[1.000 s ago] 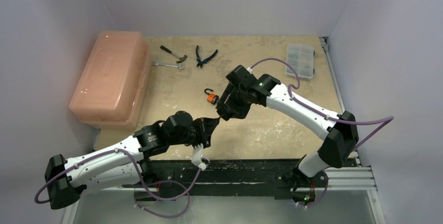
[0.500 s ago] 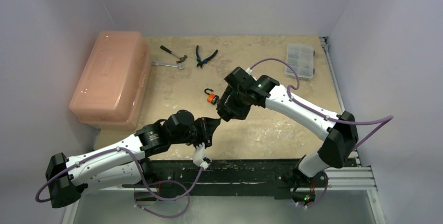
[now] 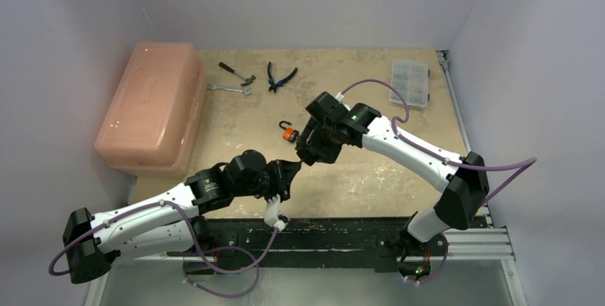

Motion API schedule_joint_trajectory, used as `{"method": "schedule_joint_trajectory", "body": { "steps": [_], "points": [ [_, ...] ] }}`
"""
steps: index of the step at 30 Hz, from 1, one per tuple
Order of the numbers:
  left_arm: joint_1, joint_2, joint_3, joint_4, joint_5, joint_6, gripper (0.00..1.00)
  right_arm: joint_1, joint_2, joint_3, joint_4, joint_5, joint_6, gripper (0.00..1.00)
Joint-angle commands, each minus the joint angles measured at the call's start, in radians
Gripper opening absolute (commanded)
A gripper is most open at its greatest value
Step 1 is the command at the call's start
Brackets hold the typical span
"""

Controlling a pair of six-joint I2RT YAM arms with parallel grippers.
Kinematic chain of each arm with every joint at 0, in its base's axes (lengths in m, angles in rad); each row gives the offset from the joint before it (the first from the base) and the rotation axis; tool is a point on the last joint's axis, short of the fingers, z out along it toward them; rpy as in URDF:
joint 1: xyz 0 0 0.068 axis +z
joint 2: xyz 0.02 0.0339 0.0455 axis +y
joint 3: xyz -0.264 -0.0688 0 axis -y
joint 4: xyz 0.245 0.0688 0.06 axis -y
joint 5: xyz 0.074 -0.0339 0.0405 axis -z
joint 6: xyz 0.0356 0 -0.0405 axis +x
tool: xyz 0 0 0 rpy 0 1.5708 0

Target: Unlock with the key

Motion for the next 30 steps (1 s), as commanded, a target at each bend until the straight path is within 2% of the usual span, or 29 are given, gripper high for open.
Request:
{"method": "schedule_joint_trajectory", "body": {
  "steps": [1,7,13,30],
  "points": [
    [0.000,0.017,0.037,-0.019,-0.066,0.058,0.00,0.036,-0.032,0.054,0.068,-0.053,0.022,0.00],
    [-0.002,0.019,0.030,-0.009,-0.082,0.072,0.00,0.045,-0.038,0.054,0.078,-0.038,0.024,0.00],
    [-0.002,0.013,0.004,0.063,-0.041,0.015,0.00,0.048,-0.038,0.057,0.075,-0.036,0.034,0.00],
    [-0.002,-0.008,0.004,0.018,-0.053,0.035,0.00,0.054,-0.052,0.039,0.095,-0.024,0.041,0.00]
  ]
}}
